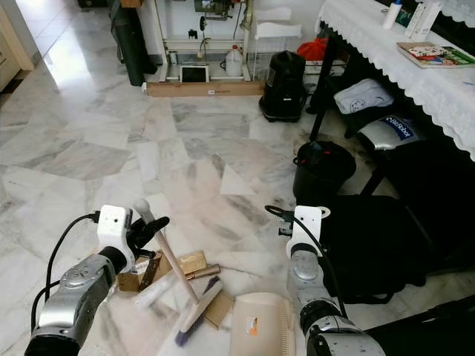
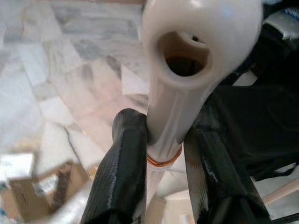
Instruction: Sweep floor
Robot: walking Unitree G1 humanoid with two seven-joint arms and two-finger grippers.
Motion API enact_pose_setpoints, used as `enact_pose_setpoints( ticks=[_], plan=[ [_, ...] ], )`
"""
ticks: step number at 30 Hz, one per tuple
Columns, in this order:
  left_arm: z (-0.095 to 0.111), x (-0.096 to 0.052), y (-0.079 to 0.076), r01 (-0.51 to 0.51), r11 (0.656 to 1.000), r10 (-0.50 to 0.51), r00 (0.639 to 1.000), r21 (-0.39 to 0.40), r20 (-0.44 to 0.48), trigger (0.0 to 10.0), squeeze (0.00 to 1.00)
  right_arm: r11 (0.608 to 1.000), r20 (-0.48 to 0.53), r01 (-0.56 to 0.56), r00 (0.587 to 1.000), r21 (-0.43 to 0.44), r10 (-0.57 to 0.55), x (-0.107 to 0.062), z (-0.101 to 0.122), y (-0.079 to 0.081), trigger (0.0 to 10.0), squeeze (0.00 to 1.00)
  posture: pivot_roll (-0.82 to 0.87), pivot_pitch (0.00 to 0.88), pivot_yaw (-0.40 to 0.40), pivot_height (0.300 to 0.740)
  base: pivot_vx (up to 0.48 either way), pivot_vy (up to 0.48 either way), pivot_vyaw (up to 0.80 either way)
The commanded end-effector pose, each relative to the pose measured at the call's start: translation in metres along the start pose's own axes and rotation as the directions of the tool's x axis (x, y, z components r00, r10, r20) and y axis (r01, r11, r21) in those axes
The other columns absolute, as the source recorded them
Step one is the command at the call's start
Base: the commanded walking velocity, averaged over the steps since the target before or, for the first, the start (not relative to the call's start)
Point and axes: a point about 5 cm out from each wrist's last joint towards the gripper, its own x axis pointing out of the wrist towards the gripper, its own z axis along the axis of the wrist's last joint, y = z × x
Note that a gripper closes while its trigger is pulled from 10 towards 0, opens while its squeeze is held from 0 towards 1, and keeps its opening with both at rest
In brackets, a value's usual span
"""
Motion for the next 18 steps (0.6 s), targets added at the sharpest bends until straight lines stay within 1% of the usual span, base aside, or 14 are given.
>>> enact_pose_setpoints(
  ticks=[1, 3, 4, 6, 8, 11, 15, 18],
  plan=[
    [0.008, 0.003, -0.007, 0.055, 0.992, -0.053, 0.998, -0.112, 0.026, 10.0, 0.00, 1.000, -0.039, -0.017, 0.999, -0.016, 0.016, -0.002, -0.005, 0.005, 10.0, 0.00, 0.08, 0.051, -0.025, 0.740, 0.000, 0.000, 0.00],
    [0.013, 0.003, -0.008, 0.082, 0.979, -0.074, 0.996, -0.184, 0.048, 10.0, 0.00, 1.000, -0.037, -0.018, 0.999, -0.017, 0.017, -0.002, -0.005, 0.005, 10.0, 0.00, 0.08, 0.050, -0.026, 0.740, 0.000, 0.000, 0.00],
    [0.014, 0.002, -0.008, 0.092, 0.974, -0.083, 0.995, -0.207, 0.055, 10.0, 0.00, 1.000, -0.037, -0.018, 0.999, -0.018, 0.018, -0.002, -0.005, 0.005, 10.0, 0.00, 0.08, 0.050, -0.026, 0.740, 0.000, 0.000, 0.00],
    [0.019, 0.001, -0.010, 0.117, 0.964, -0.102, 0.992, -0.238, 0.074, 10.0, 0.00, 1.000, -0.040, -0.022, 0.999, -0.018, 0.021, -0.002, -0.006, 0.006, 10.0, 0.00, 0.08, 0.049, -0.029, 0.740, 0.000, 0.000, 0.00],
    [0.022, 0.001, -0.011, 0.134, 0.959, -0.117, 0.990, -0.249, 0.083, 10.0, 0.00, 1.000, -0.040, -0.024, 0.999, -0.019, 0.023, -0.002, -0.005, 0.006, 10.0, 0.00, 0.08, 0.049, -0.029, 0.740, 0.000, 0.000, 0.00],
    [0.026, 0.001, -0.014, 0.152, 0.955, -0.133, 0.987, -0.253, 0.091, 10.0, 0.00, 1.000, -0.037, -0.025, 0.999, -0.018, 0.024, -0.002, -0.005, 0.006, 10.0, 0.00, 0.08, 0.047, -0.031, 0.740, 0.000, 0.000, 0.00],
    [0.036, 0.002, -0.013, 0.128, 0.971, -0.103, 0.986, -0.202, 0.131, 10.0, 0.00, 1.000, -0.025, -0.023, 0.999, -0.013, 0.022, 0.000, -0.002, 0.006, 10.0, 0.00, 0.08, 0.040, -0.033, 0.740, 0.000, 0.000, 0.00],
    [0.049, 0.003, -0.011, 0.076, 0.988, -0.048, 0.979, -0.137, 0.197, 10.0, 0.00, 1.000, -0.010, -0.019, 1.000, -0.007, 0.019, 0.001, 0.002, 0.004, 10.0, 0.00, 0.08, 0.040, -0.033, 0.740, 0.000, 0.000, 0.00]
  ],
)
